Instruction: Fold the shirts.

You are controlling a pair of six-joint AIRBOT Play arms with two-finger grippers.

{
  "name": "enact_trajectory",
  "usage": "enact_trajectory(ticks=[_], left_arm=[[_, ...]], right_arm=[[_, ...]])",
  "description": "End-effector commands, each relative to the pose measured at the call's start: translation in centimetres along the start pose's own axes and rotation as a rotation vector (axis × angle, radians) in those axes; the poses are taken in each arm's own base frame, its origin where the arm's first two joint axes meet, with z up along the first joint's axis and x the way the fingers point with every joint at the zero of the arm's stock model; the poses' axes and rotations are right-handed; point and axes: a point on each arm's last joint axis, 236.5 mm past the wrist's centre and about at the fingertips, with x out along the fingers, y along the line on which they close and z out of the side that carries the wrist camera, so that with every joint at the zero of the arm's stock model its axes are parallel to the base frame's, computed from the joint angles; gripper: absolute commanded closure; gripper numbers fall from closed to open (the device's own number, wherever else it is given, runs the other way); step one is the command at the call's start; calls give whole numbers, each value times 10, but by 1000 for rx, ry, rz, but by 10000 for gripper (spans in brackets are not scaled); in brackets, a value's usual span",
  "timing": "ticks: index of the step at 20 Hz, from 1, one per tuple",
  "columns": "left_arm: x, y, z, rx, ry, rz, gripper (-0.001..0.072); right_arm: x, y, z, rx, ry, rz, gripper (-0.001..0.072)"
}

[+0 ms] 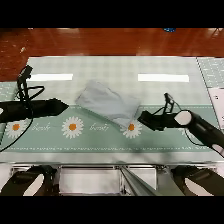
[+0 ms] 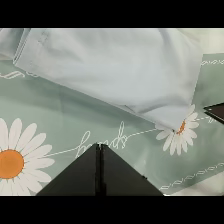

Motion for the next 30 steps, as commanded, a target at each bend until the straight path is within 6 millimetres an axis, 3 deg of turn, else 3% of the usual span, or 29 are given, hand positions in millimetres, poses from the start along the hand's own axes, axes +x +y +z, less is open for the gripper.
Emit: enact_trajectory(ticks=[1, 8, 10, 11, 14, 17, 20, 23, 26, 30], left_arm=[[0, 0, 0, -2, 2, 0, 682], [0, 0, 0, -6, 1, 0, 682], [0, 0, 0, -6, 1, 0, 682], [0, 0, 0, -6, 1, 0, 682], [0, 0, 0, -6, 1, 0, 682], [0, 0, 0, -6, -2, 0, 682], [0, 0, 1, -6, -2, 0, 682], [0, 0, 1, -7, -2, -3, 681], [0, -1, 1, -7, -2, -3, 681], [0, -1, 1, -7, -3, -3, 681]], right_arm=[[30, 29, 2, 47, 59, 150, 299], [63, 74, 33, -25, 145, 205, 319], [69, 88, 35, -75, 189, 230, 628], [68, 97, 38, -123, 191, 248, 691], [49, 129, 59, -261, 167, 257, 692], [10, 169, 96, -413, 98, 206, 692], [-49, 204, 141, -534, -32, 127, 693], [-113, 220, 172, -557, -112, 116, 692], [-177, 208, 201, -503, -176, 104, 692], [-252, 154, 218, -393, -237, 46, 693]])
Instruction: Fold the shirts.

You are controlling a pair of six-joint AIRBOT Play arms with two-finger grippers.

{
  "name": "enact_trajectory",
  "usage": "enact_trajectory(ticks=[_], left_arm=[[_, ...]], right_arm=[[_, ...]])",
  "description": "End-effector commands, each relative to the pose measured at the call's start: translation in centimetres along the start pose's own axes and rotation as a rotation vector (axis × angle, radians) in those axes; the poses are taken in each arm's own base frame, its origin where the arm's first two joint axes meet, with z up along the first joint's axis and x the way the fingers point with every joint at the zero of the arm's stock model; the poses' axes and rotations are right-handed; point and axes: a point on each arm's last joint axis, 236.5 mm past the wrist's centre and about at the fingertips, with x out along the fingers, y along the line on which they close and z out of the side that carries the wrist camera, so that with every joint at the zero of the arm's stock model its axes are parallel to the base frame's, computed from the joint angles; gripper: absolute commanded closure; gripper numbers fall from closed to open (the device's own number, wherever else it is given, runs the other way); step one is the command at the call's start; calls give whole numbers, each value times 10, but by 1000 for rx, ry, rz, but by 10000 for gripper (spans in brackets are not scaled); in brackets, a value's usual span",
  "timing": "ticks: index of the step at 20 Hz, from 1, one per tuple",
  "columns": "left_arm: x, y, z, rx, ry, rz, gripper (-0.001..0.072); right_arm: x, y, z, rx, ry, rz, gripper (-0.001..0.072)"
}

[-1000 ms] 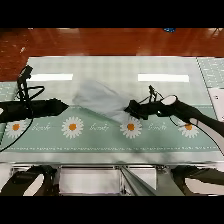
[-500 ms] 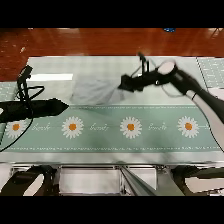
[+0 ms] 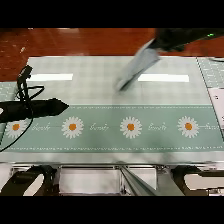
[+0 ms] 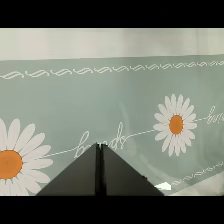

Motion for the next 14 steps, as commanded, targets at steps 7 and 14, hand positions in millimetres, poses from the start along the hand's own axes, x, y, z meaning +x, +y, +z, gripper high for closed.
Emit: enact_trajectory(ticks=[7, 14], left_arm=[[0, -12, 2, -28, -6, -49, 681], [-1, -14, 8, 16, -33, -61, 681]], right_arm=[[-182, -119, -40, 275, -64, -312, 696], [-251, -213, -196, 688, 10, -601, 696]])
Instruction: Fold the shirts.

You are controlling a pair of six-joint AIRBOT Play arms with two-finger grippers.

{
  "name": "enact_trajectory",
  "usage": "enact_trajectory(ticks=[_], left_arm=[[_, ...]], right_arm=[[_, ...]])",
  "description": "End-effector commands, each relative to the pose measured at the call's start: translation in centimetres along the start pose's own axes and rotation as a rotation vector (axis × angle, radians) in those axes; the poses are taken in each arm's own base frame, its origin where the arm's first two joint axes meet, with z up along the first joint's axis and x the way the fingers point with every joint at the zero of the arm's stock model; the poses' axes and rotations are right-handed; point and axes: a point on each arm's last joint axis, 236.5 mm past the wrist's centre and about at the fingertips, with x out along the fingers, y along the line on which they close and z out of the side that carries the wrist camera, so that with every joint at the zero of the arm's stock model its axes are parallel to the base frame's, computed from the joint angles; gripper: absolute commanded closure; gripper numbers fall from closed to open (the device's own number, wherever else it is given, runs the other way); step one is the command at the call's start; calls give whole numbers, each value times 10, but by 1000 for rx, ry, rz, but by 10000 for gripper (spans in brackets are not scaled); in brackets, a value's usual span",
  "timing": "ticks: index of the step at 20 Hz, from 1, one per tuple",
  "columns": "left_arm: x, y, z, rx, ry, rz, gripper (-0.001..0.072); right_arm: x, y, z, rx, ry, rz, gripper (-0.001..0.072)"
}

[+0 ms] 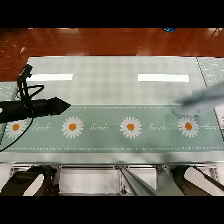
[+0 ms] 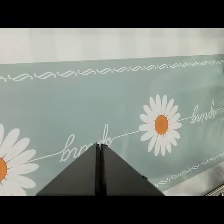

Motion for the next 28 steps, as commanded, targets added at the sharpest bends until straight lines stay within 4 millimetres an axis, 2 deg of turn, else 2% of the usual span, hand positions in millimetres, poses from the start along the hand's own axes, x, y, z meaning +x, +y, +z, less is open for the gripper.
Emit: enact_trajectory(ticks=[1, 4, 6, 8, 9, 10, 12, 13, 14, 15, 16, 17, 18, 19, 20, 21, 22, 23, 24, 25, 26, 28], left_arm=[[0, 0, 8, 14, -33, -2, 681], [-1, 2, 21, 14, -90, 8, 681], [-2, 3, 27, 14, -115, 13, 681], [-1, 4, 30, 13, -124, 15, 681], [0, 5, 29, 10, -120, 16, 681], [3, 7, 29, 4, -111, 18, 681], [11, 15, 37, 27, -115, 36, 681], [14, 20, 49, 26, -119, 45, 681], [14, 20, 66, 35, -131, 49, 681], [12, 16, 88, 61, -148, 47, 681], [6, 6, 116, 98, -177, 38, 681], [-1, -7, 143, 139, -207, 25, 681], [-10, -24, 171, 180, -240, 7, 682], [-19, -44, 196, 224, -265, -15, 682], [-26, -62, 214, 268, -278, -38, 682], [-31, -84, 227, 315, -284, -65, 683], [-32, -101, 234, 352, -281, -88, 683], [-27, -112, 235, 359, -267, -98, 683], [-17, -114, 232, 355, -245, -83, 683], [-1, -104, 219, 351, -189, -27, 683], [22, -83, 203, 344, -116, 68, 683], [65, -33, 172, 321, -19, 249, 682]], right_arm=[[-2, -94, -69, 221, 88, -190, 696], [2, -158, -134, 443, 156, -353, 695], [10, -188, -182, 565, 250, -455, 692], [14, -212, -220, 640, 348, -584, 671], [13, -224, -236, 677, 392, -656, 475], [14, -233, -243, 667, 414, -696, 301], [25, -237, -232, 647, 396, -674, 300], [29, -234, -221, 619, 386, -644, 299], [32, -232, -200, 579, 354, -623, 300], [35, -226, -169, 522, 293, -586, 306], [39, -212, -132, 456, 215, -529, 320], [44, -187, -91, 377, 128, -442, 423], [50, -145, -45, 280, 32, -313, 578], [53, -94, -8, 166, -47, -171, 689], [53, -31, 26, 35, -131, -20, 691], [51, 25, 46, -79, -195, 85, 692], [52, 79, 56, -197, -239, 153, 691], [58, 120, 55, -292, -255, 188, 692], [72, 155, 47, -382, -257, 207, 692], [89, 176, 38, -445, -242, 200, 692], [113, 185, 25, -492, -197, 150, 692], [166, 174, -8, -567, -45, -1, 692]])
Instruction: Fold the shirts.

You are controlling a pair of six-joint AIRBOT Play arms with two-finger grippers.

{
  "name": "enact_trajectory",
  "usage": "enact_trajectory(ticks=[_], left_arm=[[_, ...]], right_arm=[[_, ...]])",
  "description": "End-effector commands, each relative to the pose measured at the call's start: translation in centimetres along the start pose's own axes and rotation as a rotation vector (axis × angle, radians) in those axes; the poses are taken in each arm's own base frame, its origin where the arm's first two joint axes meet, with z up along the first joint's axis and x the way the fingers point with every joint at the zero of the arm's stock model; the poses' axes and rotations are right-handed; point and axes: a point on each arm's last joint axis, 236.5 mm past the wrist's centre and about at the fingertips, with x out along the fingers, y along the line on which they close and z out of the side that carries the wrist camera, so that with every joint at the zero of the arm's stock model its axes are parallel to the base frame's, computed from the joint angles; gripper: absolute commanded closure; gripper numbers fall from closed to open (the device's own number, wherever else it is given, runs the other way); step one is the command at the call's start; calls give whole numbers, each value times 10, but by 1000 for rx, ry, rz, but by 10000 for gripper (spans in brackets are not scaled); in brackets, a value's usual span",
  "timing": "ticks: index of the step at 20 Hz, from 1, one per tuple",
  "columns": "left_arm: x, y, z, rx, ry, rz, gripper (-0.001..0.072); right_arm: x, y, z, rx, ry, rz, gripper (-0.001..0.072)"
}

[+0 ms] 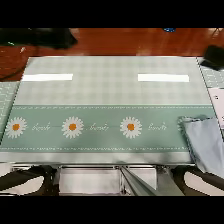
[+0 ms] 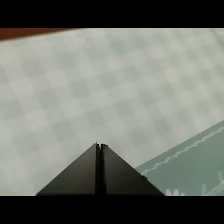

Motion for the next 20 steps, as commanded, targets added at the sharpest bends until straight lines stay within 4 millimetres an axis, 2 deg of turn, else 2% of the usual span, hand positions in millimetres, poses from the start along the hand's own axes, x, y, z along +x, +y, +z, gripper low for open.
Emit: enact_trajectory(ticks=[1, 3, 5, 20], left_arm=[[54, 47, -68, 1, 200, 236, 682], [71, 60, -103, -54, 299, 254, 681], [77, 65, -109, -62, 322, 258, 681], [79, 65, -113, -63, 335, 258, 681]], right_arm=[[71, 42, -43, -187, 176, -95, 692], [100, 38, -75, -187, 276, -130, 692], [112, 40, -89, -181, 299, -124, 691], [109, 38, -92, -181, 314, -129, 691]])
